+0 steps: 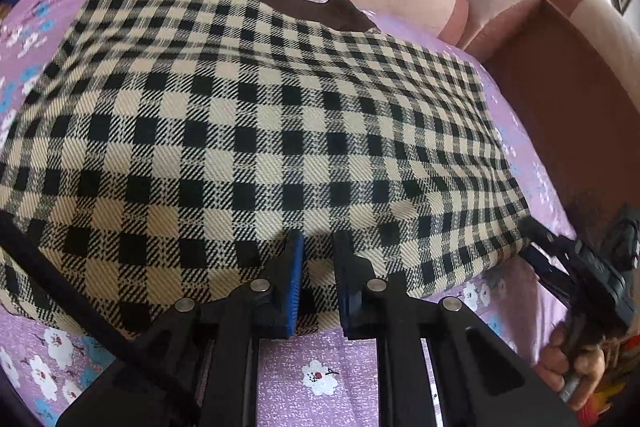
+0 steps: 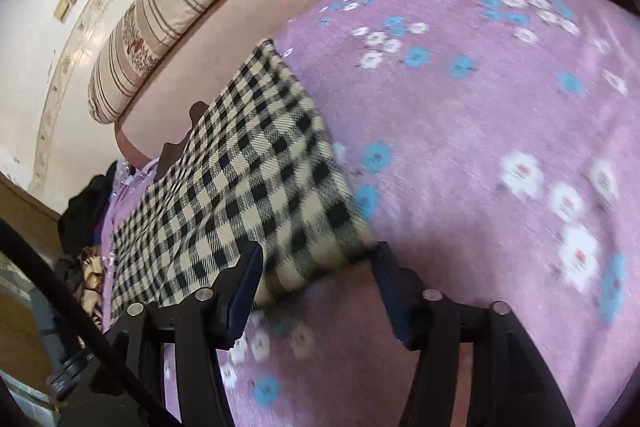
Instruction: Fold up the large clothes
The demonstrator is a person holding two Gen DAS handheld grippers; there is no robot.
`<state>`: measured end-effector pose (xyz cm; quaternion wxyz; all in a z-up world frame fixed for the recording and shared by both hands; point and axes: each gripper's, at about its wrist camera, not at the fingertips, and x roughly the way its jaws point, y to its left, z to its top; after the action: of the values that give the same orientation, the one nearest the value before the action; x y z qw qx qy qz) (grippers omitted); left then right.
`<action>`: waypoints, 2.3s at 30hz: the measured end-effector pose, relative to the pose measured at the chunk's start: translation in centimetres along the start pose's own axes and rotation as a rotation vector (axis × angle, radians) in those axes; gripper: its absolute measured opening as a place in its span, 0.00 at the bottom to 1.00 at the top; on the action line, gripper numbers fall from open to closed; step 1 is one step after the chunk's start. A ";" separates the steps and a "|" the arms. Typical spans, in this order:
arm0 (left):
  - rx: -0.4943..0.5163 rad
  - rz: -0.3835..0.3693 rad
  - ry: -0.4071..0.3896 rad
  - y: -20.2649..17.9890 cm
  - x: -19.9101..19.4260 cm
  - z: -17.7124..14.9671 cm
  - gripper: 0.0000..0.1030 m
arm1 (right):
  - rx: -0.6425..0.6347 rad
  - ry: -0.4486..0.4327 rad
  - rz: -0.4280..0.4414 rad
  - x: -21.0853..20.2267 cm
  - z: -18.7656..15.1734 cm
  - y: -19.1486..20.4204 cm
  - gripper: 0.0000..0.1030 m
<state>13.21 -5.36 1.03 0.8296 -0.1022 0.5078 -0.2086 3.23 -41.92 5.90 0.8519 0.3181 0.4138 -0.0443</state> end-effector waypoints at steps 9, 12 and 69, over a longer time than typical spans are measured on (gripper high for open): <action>0.017 -0.029 0.003 0.9 -3.0 0.0 0.13 | 0.004 0.046 -0.017 3.3 4.0 3.7 0.14; -0.015 -0.017 -0.084 3.4 -7.2 1.0 0.13 | -0.196 0.005 -0.071 2.1 4.7 9.5 0.13; -0.255 0.089 -0.130 17.1 -12.7 1.4 0.03 | -0.593 0.061 0.069 7.4 -0.9 26.3 0.63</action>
<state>13.55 15.54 5.29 0.8496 -0.1973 0.4792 -0.0982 16.43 -19.15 13.35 0.8957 0.0706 0.4231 0.1173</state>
